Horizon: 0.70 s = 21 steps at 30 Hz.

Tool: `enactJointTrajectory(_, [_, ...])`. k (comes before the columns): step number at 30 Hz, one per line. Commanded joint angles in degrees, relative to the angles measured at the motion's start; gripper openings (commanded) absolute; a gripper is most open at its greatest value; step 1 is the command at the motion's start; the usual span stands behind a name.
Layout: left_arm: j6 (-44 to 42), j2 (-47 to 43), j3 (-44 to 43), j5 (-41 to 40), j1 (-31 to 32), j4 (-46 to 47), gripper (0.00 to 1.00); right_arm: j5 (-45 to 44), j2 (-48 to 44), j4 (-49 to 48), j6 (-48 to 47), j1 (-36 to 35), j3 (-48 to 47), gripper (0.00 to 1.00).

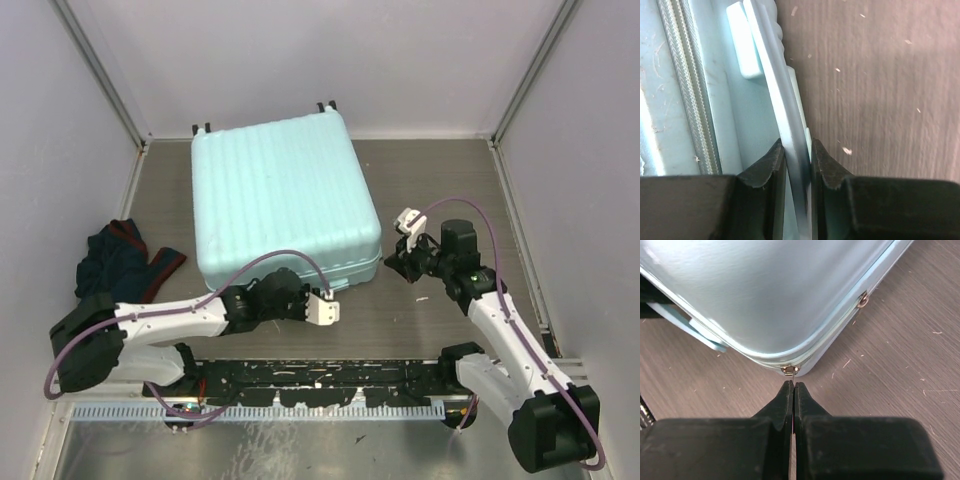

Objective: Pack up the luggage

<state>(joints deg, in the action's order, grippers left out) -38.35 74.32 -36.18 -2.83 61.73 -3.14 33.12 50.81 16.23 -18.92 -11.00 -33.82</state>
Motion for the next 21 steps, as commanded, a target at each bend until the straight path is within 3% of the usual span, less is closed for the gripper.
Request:
enactJointTrajectory(1, [-14.20, -7.83, 8.25, 6.00, -0.39, -19.12, 0.00, -3.27, -3.90, 1.49, -7.80, 4.56, -2.24, 0.00])
enactJointTrajectory(9, [-23.31, -19.49, 13.59, 12.70, -1.79, -27.04, 0.00, 1.77, -2.96, -0.11, -7.06, 6.52, -3.85, 0.00])
enactJointTrajectory(16, [-23.63, -16.47, 10.42, 13.59, -3.07, -28.99, 0.00, 0.60, 5.86, -16.80, 6.85, 6.57, -2.80, 0.01])
enactJointTrajectory(21, [-23.99, -16.50, 8.38, 14.71, -4.34, -29.80, 0.00, 1.86, 11.67, -22.01, 11.45, 6.48, -5.54, 0.01])
